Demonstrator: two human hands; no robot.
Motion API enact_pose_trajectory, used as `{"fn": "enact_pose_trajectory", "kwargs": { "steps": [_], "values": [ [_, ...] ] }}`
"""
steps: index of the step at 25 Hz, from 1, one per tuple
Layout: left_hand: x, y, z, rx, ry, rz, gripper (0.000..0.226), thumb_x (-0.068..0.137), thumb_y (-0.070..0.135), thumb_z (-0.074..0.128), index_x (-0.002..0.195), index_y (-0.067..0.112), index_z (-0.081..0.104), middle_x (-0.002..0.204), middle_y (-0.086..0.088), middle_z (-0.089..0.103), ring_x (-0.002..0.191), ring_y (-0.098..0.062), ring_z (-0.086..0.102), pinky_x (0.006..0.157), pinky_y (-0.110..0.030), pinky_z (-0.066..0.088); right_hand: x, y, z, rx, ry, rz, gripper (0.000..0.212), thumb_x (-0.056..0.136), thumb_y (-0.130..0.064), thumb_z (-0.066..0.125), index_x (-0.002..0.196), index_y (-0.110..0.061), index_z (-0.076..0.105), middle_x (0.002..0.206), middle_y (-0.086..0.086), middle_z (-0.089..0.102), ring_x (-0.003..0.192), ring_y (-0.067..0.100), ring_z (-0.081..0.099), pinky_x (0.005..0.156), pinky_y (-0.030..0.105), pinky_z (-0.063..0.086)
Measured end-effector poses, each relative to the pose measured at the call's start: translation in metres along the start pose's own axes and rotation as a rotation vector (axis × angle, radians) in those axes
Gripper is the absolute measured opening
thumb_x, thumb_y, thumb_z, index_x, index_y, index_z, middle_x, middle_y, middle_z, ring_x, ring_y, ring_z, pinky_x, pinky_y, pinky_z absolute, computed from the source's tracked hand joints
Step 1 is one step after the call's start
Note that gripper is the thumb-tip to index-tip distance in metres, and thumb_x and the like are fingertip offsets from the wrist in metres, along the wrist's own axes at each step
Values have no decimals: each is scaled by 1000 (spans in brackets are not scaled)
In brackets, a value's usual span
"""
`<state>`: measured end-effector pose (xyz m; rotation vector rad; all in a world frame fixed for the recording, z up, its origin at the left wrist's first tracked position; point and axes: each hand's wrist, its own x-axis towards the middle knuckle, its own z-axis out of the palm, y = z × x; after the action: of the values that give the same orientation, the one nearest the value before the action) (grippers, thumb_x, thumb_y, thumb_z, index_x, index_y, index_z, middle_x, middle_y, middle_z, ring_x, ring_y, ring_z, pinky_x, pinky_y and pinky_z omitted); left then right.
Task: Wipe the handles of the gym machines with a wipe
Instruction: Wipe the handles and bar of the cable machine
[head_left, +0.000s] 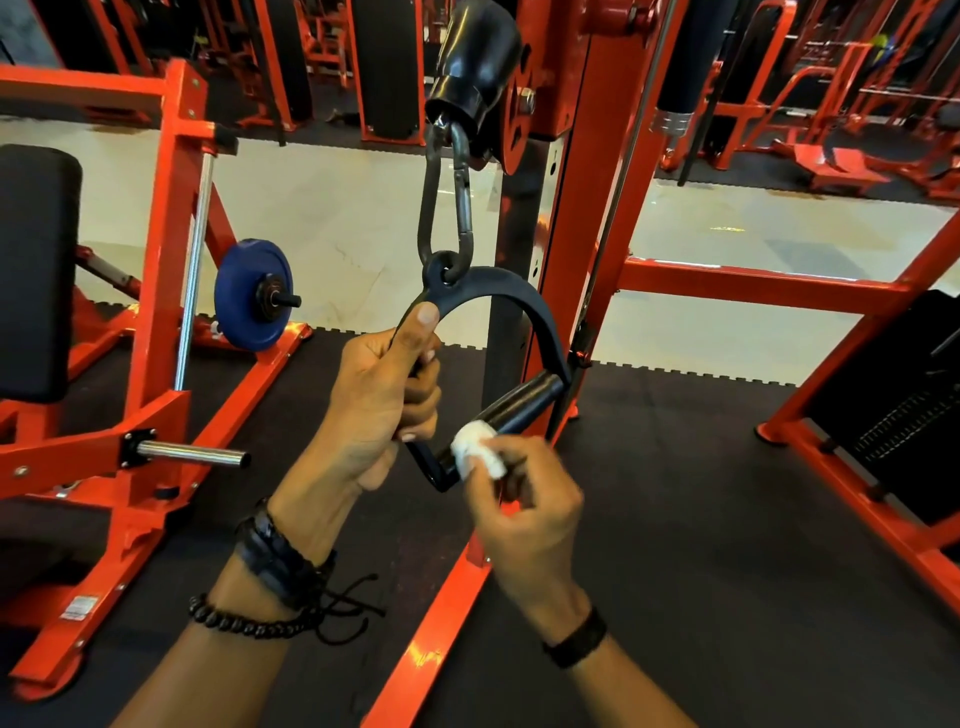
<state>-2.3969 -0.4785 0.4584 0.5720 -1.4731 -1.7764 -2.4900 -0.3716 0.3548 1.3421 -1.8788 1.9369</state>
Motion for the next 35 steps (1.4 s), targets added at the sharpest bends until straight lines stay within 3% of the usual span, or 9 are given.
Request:
{"fn": "enact_pose_trajectory", "kwargs": {
  "steps": [3, 5, 13, 18, 21, 26, 29, 32, 35],
  "values": [
    [-1, -1, 4, 1, -6, 7, 39, 97, 44, 51, 71, 15, 43, 52, 1, 19, 39, -11, 15, 38, -18, 20, 45, 25, -13, 32, 217, 168, 9, 88, -15, 71, 93, -19, 66, 78, -1, 64, 62, 14, 56, 55, 32, 45],
    [-2, -2, 7, -6, -6, 3, 39, 96, 44, 51, 71, 15, 42, 53, 1, 19, 39, -10, 16, 38, -19, 20, 61, 32, -20, 67, 253, 223, 10, 91, -15, 70, 96, -22, 65, 82, 0, 67, 66, 19, 62, 58, 39, 52],
    [0, -4, 6, -32, 14, -10, 39, 97, 43, 51, 71, 14, 43, 51, 3, 20, 37, -10, 16, 36, -18, 21, -31, -12, 11, 212, 60, 221, 9, 86, -12, 69, 89, -19, 64, 78, -5, 65, 66, 9, 57, 61, 22, 44],
    [0, -5, 9, -72, -5, -22, 39, 95, 44, 52, 71, 15, 42, 51, 4, 19, 37, -8, 15, 36, -17, 20, 50, 20, -8, 223, 363, 365, 8, 92, -14, 68, 98, -18, 64, 91, 4, 69, 82, 19, 65, 74, 40, 55],
    [0, -4, 9, -109, -11, -28, 39, 96, 43, 52, 71, 15, 42, 51, 5, 18, 37, -7, 15, 36, -17, 18, 54, 21, -12, 258, 351, 344, 9, 92, -15, 67, 99, -20, 63, 92, 3, 68, 84, 18, 65, 75, 38, 55],
    [1, -2, 6, -157, -13, -61, 38, 97, 43, 51, 71, 16, 42, 50, 6, 18, 36, -6, 15, 35, -16, 17, -38, -19, 10, 288, 129, 299, 7, 88, -28, 66, 89, -27, 60, 74, -7, 57, 63, 7, 47, 56, 24, 41],
    [1, 0, 6, -195, -10, -68, 37, 94, 46, 52, 72, 17, 41, 49, 7, 17, 35, -4, 14, 35, -16, 15, -9, -8, 5, 281, 244, 311, 9, 87, -24, 68, 89, -19, 61, 77, -5, 58, 66, 4, 48, 60, 20, 42],
    [1, -2, 8, -202, -9, -65, 38, 95, 45, 51, 72, 18, 41, 50, 7, 16, 35, -4, 14, 37, -17, 12, 46, 20, -11, 305, 404, 412, 9, 92, -20, 68, 95, -14, 62, 85, 7, 62, 71, 15, 53, 66, 41, 49],
    [0, -3, 11, -202, -4, -61, 38, 96, 45, 51, 71, 18, 42, 50, 7, 16, 35, -5, 14, 36, -17, 14, 40, 25, -11, 341, 392, 446, 10, 92, -29, 67, 95, -20, 64, 87, 16, 63, 73, 24, 54, 68, 52, 49]
  ]
}}
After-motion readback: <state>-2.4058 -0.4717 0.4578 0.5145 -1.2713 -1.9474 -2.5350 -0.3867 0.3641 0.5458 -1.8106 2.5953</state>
